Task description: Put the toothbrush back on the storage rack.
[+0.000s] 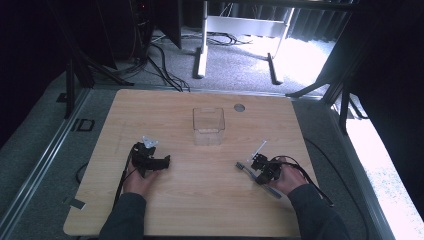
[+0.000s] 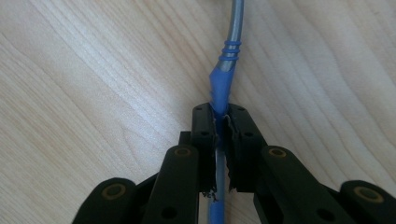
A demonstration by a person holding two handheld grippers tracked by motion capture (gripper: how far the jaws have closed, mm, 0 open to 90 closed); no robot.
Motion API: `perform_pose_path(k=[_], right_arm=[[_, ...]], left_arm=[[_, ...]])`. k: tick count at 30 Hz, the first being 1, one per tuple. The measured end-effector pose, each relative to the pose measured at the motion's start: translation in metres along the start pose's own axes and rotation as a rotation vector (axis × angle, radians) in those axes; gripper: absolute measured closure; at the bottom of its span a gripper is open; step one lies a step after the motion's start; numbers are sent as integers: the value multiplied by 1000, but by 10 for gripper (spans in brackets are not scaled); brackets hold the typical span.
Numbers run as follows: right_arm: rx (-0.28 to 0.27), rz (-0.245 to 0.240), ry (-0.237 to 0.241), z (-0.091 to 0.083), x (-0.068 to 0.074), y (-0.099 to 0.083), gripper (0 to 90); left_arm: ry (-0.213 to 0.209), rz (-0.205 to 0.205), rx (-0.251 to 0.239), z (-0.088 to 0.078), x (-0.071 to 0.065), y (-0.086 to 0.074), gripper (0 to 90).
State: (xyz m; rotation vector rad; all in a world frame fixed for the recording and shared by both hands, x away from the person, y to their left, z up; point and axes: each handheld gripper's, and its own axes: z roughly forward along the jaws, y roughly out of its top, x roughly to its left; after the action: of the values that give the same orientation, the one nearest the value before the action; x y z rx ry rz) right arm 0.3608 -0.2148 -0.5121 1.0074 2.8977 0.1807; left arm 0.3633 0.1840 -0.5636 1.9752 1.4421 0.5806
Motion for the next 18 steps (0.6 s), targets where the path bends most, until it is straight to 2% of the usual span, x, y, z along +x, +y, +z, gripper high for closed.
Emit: perform_pose_path(k=[16,18], right_arm=[[-119,85,-19,-15,-13,-6,826],[-150,116,-30,-18,-17,-7,826]], left_arm=[[0,0,1,0,0,0,96],[0,0,1,0,0,0,96]])
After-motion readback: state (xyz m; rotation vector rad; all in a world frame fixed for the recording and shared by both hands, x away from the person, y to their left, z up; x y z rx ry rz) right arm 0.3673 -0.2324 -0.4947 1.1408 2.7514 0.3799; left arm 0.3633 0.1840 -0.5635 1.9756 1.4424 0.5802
